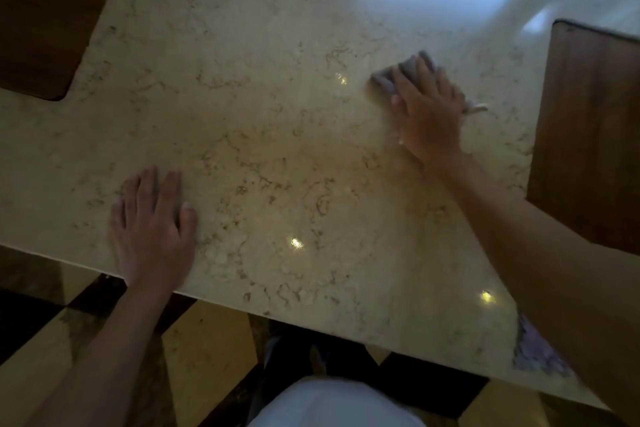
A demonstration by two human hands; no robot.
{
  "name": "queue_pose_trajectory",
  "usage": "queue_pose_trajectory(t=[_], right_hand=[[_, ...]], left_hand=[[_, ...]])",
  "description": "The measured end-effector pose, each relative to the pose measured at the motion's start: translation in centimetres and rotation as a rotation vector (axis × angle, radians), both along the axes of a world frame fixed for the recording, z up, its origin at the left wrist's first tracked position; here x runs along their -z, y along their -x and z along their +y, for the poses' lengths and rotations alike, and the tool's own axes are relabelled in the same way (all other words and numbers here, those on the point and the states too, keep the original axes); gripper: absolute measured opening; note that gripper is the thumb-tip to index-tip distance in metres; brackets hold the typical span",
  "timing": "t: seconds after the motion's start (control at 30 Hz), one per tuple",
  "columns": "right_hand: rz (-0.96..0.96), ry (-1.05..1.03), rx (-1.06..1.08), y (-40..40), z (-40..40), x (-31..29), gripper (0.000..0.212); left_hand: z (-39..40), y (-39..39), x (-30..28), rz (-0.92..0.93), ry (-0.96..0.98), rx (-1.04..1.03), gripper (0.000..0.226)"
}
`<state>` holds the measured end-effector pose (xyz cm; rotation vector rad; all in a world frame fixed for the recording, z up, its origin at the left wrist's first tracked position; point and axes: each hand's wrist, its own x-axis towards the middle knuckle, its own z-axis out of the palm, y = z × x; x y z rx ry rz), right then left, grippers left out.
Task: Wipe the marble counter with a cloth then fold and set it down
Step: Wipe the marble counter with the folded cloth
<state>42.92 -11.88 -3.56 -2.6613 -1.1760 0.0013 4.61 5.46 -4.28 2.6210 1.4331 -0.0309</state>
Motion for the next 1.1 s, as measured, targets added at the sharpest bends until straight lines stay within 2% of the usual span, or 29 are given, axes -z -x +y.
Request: queue_pose_trajectory(t=[0.07,0.17,0.23,0.27,0.3,0.37,0.43,0.47,0.57,0.63,0.77,0.83,0.9,0.97,1.03,1.1], right_hand=[[-0.020,-0.026,-0.276,7.2,-1.0,0.3,0.051],[0.072,-0.016,-0.756,16.4,-8.5,0.6,0.042],[0.140,0.043,-0.963,16.9,-13.6,-0.4,0.041],[0.142,0.061,-0.978,14.8,-15.6,-0.5,0.042],[0.129,0.065,-0.914,11.8,-16.9,-0.7,0.042],[0.094,0.068,-0.595,3.9,-17.4,-0.3,0.046],[0.088,0.080,-0.225,-3.2,-15.3,0.1,0.050],[0.083,0.100,-0.107,-5.4,-13.3,0.9,0.052],[0.037,0.051,0.040,-4.2,-7.8,2.0,0.051],[0.050,0.010,-0.062,2.6,-7.3,1.6,0.053],[0.142,0.021,-0.461,17.9,-17.2,-0.7,0.044],[0.184,0.125,-0.695,18.8,-22.0,-1.3,0.047],[0.162,0.179,-0.772,14.2,-23.0,-1.0,0.050],[0.111,0.177,-0.569,9.0,-20.9,0.2,0.051],[0.080,0.098,-0.154,4.4,-16.7,0.4,0.048],[0.151,0.075,0.186,2.9,-12.0,-0.5,0.049]], left_hand=[[0.1,-0.1,0.0,-0.012,0.009,-0.002,0.057],[-1.6,-1.3,-0.6,-0.032,-0.011,-0.041,0.055],[-4.3,-3.7,-1.6,-0.068,-0.025,0.039,0.054],[-6.1,-5.3,-1.8,-0.078,-0.021,0.141,0.056],[-8.1,-6.8,-1.7,-0.072,-0.009,0.262,0.059],[-11.1,-9.1,-1.1,-0.023,0.017,0.426,0.067],[-12.5,-9.9,-0.2,0.027,0.030,0.446,0.072],[-12.7,-9.8,0.0,0.043,0.031,0.441,0.073],[-12.5,-9.7,0.2,0.041,0.002,0.447,0.073],[-12.6,-9.7,0.3,0.013,-0.002,0.448,0.072],[-12.4,-9.8,0.6,-0.001,-0.005,0.447,0.070],[-12.5,-9.9,0.6,0.017,-0.001,0.456,0.069],[-12.4,-9.9,0.5,0.026,0.008,0.451,0.070],[-12.4,-9.8,0.3,0.024,0.030,0.439,0.071],[-12.4,-9.6,0.0,0.016,0.029,0.435,0.071],[-12.4,-9.8,-0.3,-0.019,0.035,0.432,0.067]])
